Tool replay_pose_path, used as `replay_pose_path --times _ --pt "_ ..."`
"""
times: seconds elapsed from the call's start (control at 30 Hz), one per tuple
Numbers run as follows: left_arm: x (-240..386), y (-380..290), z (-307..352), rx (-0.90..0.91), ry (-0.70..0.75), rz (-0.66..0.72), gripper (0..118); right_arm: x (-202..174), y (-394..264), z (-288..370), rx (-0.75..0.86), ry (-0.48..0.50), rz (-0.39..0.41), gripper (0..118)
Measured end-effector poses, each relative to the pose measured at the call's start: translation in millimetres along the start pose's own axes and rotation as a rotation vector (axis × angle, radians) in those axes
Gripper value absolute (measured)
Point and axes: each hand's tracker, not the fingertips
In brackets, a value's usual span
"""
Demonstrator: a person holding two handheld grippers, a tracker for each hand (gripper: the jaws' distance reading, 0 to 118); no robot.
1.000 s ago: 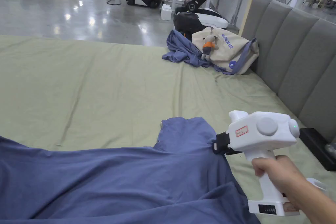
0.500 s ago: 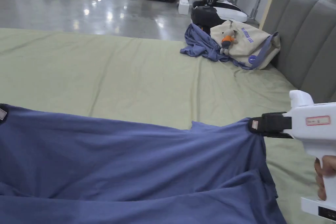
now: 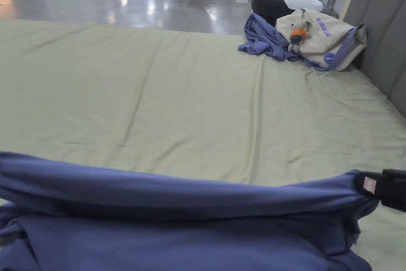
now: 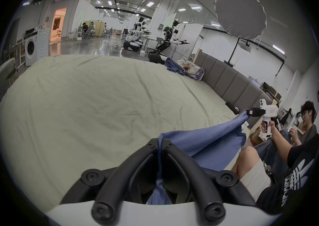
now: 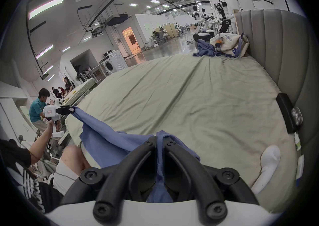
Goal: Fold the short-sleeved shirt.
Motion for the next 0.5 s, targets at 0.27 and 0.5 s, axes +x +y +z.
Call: replay_pose_path --times 0.27,0.5 --pt "3 -71 27 -0.001 -0.017 0.081 5 -5 -65 15 -0.056 -0.006 -0.042 8" --pt "25 -105 27 -0.022 0.013 0.102 5 -9 -101 12 -0.109 -0.025 -0.059 8"
